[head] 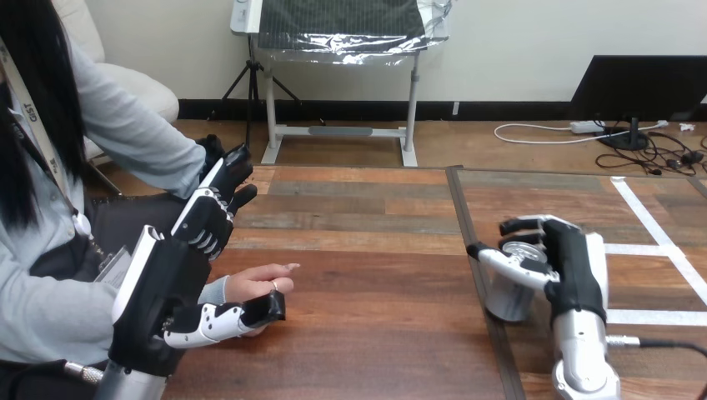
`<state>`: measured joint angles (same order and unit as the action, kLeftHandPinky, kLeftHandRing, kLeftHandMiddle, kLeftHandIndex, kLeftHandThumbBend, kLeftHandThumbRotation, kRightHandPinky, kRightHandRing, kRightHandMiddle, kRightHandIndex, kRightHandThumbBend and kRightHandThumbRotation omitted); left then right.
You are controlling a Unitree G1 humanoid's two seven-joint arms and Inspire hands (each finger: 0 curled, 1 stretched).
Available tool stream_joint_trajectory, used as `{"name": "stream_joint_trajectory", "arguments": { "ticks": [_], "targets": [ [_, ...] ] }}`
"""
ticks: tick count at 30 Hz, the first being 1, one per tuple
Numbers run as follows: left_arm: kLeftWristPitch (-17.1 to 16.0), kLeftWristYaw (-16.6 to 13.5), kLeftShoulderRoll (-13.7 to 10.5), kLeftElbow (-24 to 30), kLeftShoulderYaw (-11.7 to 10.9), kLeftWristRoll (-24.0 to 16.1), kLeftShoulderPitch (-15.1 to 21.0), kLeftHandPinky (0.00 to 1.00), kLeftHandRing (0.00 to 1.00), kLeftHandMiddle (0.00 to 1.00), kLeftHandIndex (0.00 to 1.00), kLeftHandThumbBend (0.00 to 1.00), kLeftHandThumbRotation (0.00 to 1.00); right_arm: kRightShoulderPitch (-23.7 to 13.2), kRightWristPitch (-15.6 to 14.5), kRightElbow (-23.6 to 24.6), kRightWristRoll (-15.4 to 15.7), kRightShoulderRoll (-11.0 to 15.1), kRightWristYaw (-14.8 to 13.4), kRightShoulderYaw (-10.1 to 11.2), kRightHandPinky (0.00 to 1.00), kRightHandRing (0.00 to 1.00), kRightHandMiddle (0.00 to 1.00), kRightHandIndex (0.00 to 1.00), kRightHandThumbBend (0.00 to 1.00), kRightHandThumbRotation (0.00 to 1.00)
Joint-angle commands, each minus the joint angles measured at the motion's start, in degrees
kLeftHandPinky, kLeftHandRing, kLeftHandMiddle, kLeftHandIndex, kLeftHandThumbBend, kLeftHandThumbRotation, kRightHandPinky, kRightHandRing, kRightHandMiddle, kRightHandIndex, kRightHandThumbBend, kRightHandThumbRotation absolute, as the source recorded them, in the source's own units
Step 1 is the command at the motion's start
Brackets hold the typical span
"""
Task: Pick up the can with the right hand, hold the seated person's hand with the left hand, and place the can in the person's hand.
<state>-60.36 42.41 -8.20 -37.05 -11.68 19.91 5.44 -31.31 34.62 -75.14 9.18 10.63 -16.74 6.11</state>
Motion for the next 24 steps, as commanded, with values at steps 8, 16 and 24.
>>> {"name": "stream_joint_trajectory", "arguments": {
  "ticks": [8,16,24],
  "targets": [
    [-0.81,-1.11,-0.69,0.72,1.11,-0.25,2.35,0.95,0.98,0.99,0.94,1.00,0.43,-6.82,2.66,1.44,2.28,1.74,-0.83,-2.04,0.36,0.42,0.48,0.50,0.81,0.00],
    [-1.29,-1.31,-0.63,0.51,1.19,-0.35,2.48,0.95,0.98,0.99,0.94,1.00,0.44,-7.00,3.03,1.18,3.63,1.85,-1.78,-2.81,0.35,0.41,0.47,0.50,0.82,0.00],
    [-1.18,-1.17,-0.65,0.54,1.35,0.04,2.54,0.95,0.98,0.99,0.94,1.00,0.44,-6.95,3.03,0.99,3.58,1.67,-1.60,-2.99,0.36,0.41,0.47,0.50,0.82,0.00]
  ]
}}
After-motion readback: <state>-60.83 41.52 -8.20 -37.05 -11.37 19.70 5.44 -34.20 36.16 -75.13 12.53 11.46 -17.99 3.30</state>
